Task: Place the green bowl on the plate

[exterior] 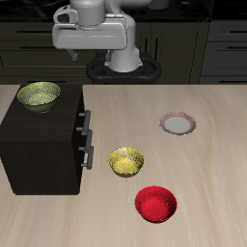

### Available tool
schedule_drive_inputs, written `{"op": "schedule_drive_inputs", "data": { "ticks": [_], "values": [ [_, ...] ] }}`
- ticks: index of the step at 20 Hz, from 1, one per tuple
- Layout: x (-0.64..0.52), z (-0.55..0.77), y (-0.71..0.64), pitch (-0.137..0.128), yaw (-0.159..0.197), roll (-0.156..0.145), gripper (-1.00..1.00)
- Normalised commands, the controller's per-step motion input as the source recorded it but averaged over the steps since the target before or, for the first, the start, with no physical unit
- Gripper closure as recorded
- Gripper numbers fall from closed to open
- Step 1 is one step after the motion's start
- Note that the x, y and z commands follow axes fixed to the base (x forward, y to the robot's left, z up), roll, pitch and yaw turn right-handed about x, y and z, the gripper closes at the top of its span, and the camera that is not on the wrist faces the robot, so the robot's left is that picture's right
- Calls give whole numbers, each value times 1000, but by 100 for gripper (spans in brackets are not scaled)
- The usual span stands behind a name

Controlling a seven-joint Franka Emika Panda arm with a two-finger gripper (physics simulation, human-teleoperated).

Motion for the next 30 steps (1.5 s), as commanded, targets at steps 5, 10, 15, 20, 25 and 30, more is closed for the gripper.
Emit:
{"op": "schedule_drive_inputs", "data": {
  "ticks": [5,10,15,20,25,30],
  "values": [
    [196,50,-251,12,-30,-1,-100],
    [83,79,-268,-3,52,-23,-100],
    [92,141,-343,-22,-4,-21,-100],
    [59,121,-220,-27,25,-14,-100],
    [35,93,-175,-17,52,2,-100],
    [38,107,-130,-18,5,3,-100]
  ]
}}
